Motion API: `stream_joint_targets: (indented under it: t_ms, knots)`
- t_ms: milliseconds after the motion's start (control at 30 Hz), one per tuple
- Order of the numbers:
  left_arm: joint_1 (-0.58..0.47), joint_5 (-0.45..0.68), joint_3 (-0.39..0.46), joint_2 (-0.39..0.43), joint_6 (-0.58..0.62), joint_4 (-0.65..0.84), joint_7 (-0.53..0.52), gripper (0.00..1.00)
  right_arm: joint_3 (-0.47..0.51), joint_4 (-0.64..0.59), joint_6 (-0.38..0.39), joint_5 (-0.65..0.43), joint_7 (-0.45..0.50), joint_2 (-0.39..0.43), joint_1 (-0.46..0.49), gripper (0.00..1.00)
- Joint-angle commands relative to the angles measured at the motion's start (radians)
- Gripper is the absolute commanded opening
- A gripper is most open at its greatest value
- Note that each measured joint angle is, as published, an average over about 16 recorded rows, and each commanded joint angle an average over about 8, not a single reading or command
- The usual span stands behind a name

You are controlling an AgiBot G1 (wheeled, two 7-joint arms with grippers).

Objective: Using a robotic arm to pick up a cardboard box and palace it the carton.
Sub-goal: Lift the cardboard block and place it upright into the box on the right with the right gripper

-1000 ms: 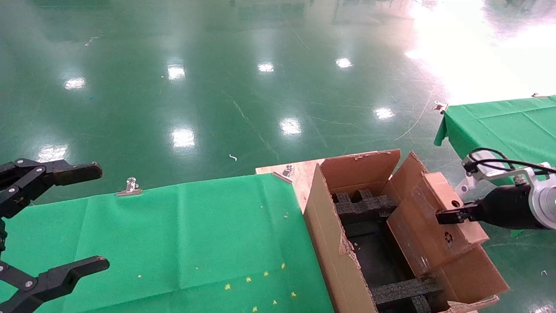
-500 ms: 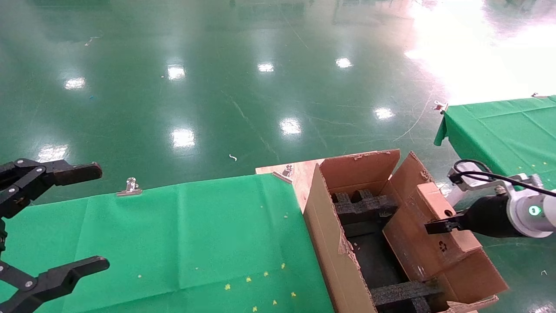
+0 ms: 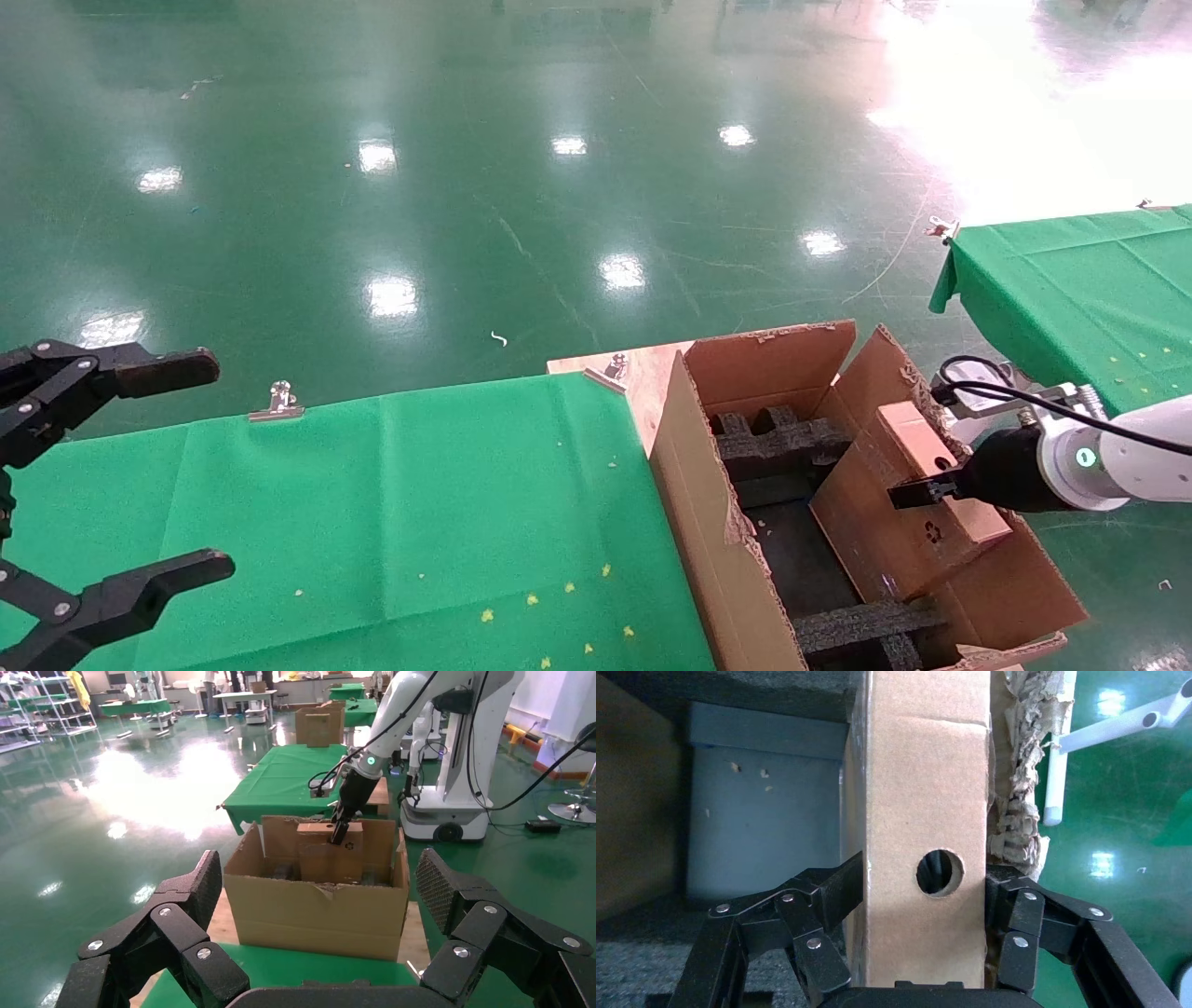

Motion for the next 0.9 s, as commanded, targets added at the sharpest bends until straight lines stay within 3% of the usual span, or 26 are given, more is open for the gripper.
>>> stream_joint_targets:
  t_ms: [33,467,900]
  knots:
    - [0.000,0.000,0.000,0.000,0.000,0.000,0.000,1.00,-0.002,-0.018,0.012,0.005,0.001,-0.016,-0.019,0.00]
    - [0.000,0.000,0.000,0.000,0.000,0.000,0.000,1.00,0.002,-0.082,-0.009,-0.001,0.014,-0.070,-0.009,0.00]
    - [0.000,0.000,0.000,0.000,0.000,0.000,0.000,1.00,-0.031,-0.057,-0.037,-0.115,0.136,-0.109,0.026,0.00]
